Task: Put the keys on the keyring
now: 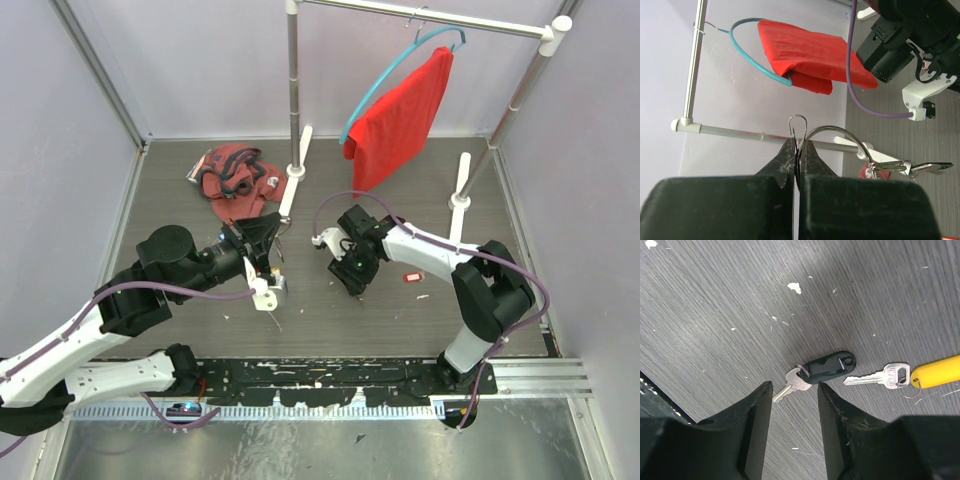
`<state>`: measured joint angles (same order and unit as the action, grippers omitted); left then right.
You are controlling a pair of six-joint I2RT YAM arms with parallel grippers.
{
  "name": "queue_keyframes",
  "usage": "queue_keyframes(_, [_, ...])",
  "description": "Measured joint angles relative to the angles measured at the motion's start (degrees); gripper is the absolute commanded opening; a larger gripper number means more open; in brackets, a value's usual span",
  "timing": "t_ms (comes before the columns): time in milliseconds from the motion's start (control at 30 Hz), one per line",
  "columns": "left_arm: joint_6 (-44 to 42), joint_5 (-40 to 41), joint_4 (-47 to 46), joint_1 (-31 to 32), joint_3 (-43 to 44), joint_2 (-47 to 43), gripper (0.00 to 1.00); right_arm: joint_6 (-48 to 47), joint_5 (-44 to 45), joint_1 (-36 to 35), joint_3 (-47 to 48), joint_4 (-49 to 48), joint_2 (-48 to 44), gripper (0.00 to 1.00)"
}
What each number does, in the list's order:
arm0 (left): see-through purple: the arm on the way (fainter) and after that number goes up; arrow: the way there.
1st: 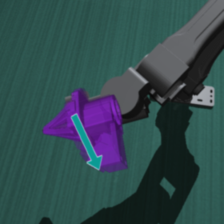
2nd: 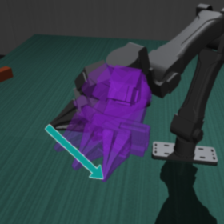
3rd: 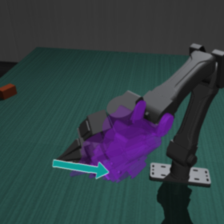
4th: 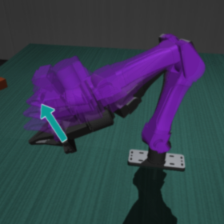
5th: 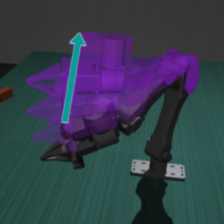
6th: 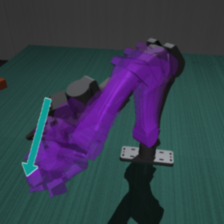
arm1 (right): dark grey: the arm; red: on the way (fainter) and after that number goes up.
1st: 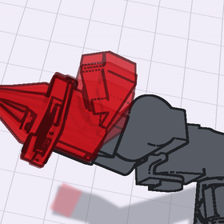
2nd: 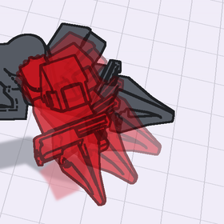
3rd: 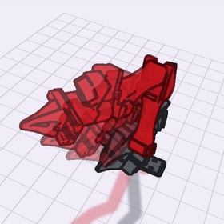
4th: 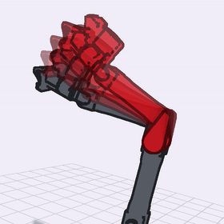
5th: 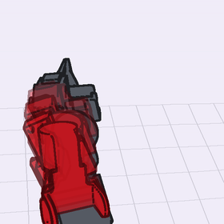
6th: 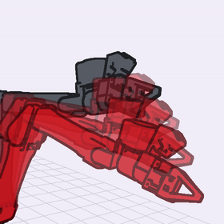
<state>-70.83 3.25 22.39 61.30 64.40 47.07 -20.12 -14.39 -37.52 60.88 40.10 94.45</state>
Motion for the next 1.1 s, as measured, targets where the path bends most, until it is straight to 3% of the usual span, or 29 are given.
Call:
queue_keyframes(333, [0.37,-0.20,0.35,0.00,0.00,0.00,0.00,-0.55,0.35,-0.70,0.24,0.28,2.25,0.45])
queue_keyframes(567, [0.35,-0.17,0.66,0.00,0.00,0.00,0.00,-0.59,0.24,-1.40,0.44,0.31,4.17,0.37])
queue_keyframes(967, [0.31,-0.17,0.70,0.00,0.02,0.00,0.00,-0.76,-0.37,-1.53,0.90,0.44,4.24,0.03])
queue_keyframes(1100, [0.33,-0.20,0.70,0.00,0.02,0.00,0.00,-0.72,-0.94,-1.53,1.16,0.50,4.20,0.01])
